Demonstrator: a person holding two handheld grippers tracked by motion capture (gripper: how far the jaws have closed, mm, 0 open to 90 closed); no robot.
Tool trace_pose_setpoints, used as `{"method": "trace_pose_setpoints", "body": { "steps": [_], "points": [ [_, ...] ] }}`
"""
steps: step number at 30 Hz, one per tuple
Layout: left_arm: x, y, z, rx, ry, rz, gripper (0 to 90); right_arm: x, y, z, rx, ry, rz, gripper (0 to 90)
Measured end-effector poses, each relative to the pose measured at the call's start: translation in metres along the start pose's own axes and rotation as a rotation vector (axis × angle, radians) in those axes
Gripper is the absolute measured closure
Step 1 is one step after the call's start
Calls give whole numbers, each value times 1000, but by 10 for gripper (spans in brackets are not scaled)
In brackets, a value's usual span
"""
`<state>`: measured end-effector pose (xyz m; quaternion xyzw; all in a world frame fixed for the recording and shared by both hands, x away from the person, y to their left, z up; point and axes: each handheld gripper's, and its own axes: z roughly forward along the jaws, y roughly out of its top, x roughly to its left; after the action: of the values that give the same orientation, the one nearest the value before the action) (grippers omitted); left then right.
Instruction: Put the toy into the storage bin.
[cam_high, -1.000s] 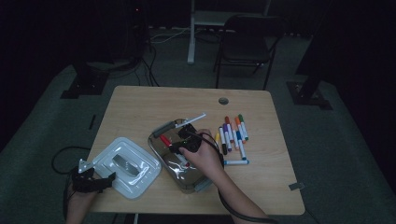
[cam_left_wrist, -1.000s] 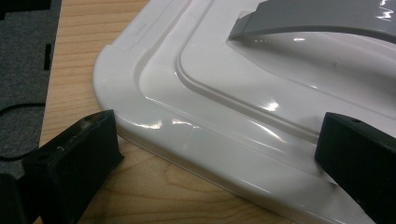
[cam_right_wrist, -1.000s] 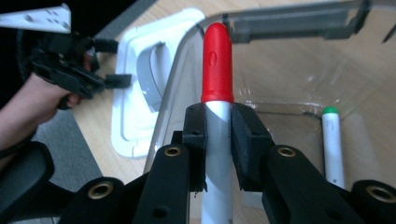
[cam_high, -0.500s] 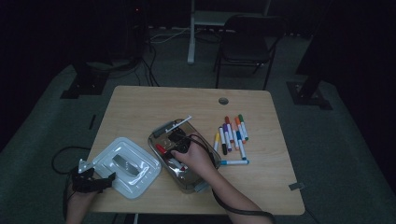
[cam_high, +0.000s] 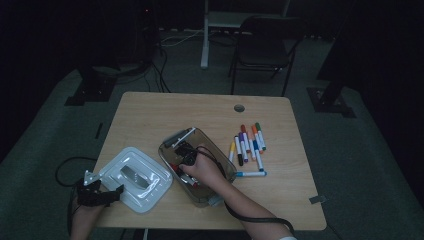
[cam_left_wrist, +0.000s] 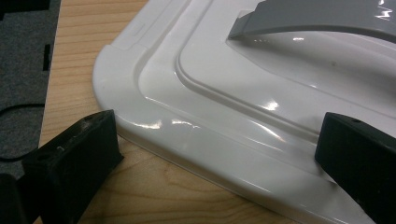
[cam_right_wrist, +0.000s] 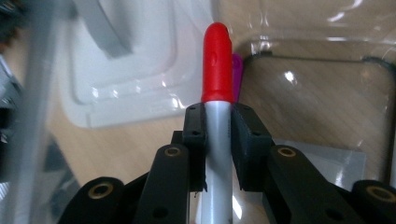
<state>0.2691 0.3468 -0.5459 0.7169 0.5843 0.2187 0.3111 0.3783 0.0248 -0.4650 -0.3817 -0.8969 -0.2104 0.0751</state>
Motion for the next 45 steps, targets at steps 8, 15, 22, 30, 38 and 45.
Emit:
{"method": "trace_pose_setpoints", "body": {
  "steps": [8, 15, 22, 30, 38, 45],
  "points": [
    [0, 0, 0, 0, 0, 0, 5, 2, 0, 10, 69, -37, -14, 765],
    [0, 0, 0, 0, 0, 0, 5, 1, -1, 15, 116, -13, -11, 739],
    [0, 0, 0, 0, 0, 0, 5, 1, -2, 9, 76, -16, -37, 652],
    [0, 0, 0, 0, 0, 0, 5, -8, -6, -20, -28, -29, -42, 579],
    [0, 0, 0, 0, 0, 3, 5, -17, -19, -47, -103, -30, -37, 561],
    [0, 0, 0, -1, 1, 2, 5, -20, -36, -66, -158, -25, -36, 558]
  ]
}}
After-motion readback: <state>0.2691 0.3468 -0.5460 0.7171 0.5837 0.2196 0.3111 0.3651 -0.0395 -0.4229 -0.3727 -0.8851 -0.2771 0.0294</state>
